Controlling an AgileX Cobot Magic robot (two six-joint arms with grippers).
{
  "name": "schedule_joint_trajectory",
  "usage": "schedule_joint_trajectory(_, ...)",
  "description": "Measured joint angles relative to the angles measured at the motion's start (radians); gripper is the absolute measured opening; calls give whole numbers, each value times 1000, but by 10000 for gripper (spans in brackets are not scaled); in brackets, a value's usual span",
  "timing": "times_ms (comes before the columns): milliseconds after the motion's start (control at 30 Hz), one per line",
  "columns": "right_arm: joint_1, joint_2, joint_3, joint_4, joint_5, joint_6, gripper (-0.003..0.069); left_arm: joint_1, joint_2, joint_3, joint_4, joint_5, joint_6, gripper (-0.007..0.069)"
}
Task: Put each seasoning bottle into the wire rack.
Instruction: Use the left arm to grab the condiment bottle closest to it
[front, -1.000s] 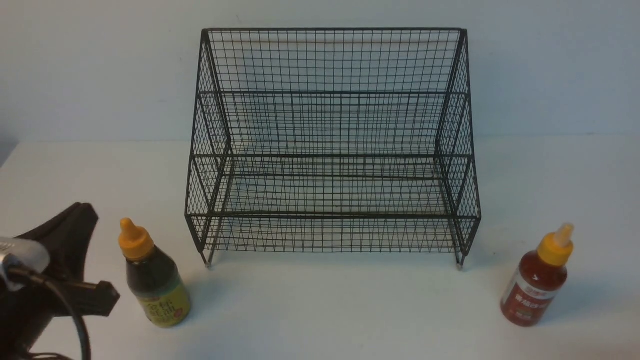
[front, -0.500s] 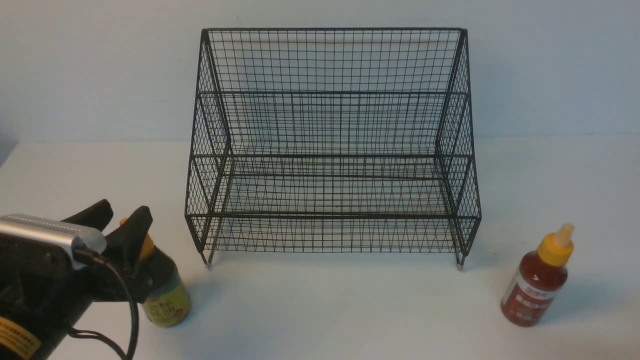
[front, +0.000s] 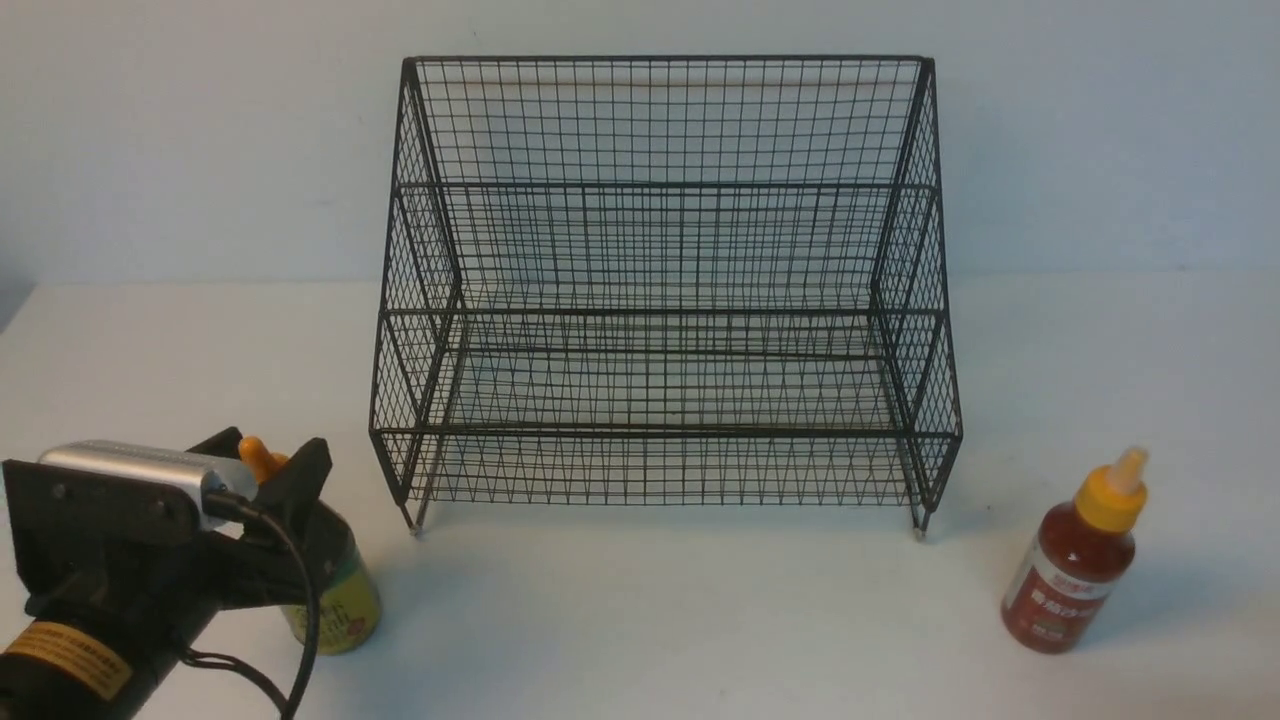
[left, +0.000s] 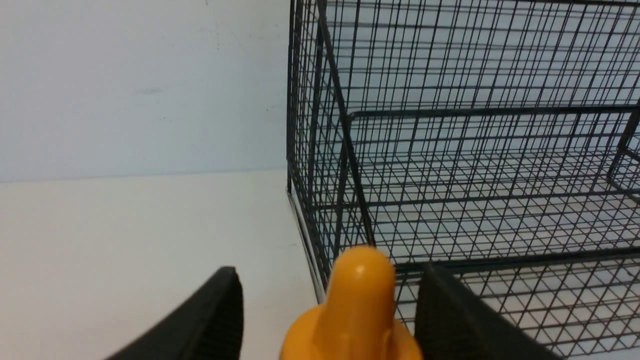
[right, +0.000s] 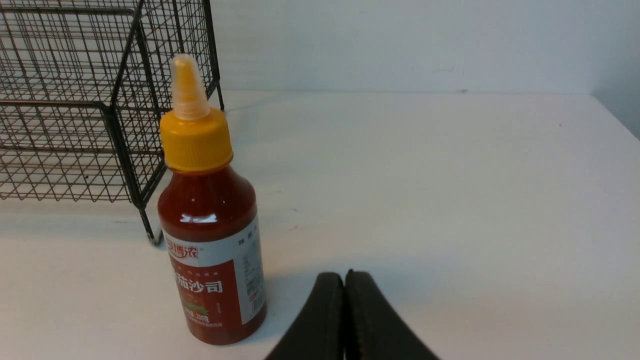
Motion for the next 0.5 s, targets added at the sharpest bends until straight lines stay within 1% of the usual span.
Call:
schedule_joint_trajectory(67,0,0,0,0,0,0,-15,0,27,0,-3,0,-3,381)
schedule_joint_trajectory(100,0,0,0,0,0,0,-15,0,35,0,-4,0,-3,356)
schedule_joint_trajectory(133,0,0,0,0,0,0,-15,0,45,0,0,-3,-4,315)
schedule_joint_trajectory(200,0,0,0,0,0,0,-15,0,47,0,9,-7,-4,290)
schedule_joint_trajectory(367,0,0,0,0,0,0,-15,0,16,1,62,16,-17,292)
schedule_joint_trajectory(500,0,0,0,0,0,0,-15,0,-60,1,86,77,-38,291)
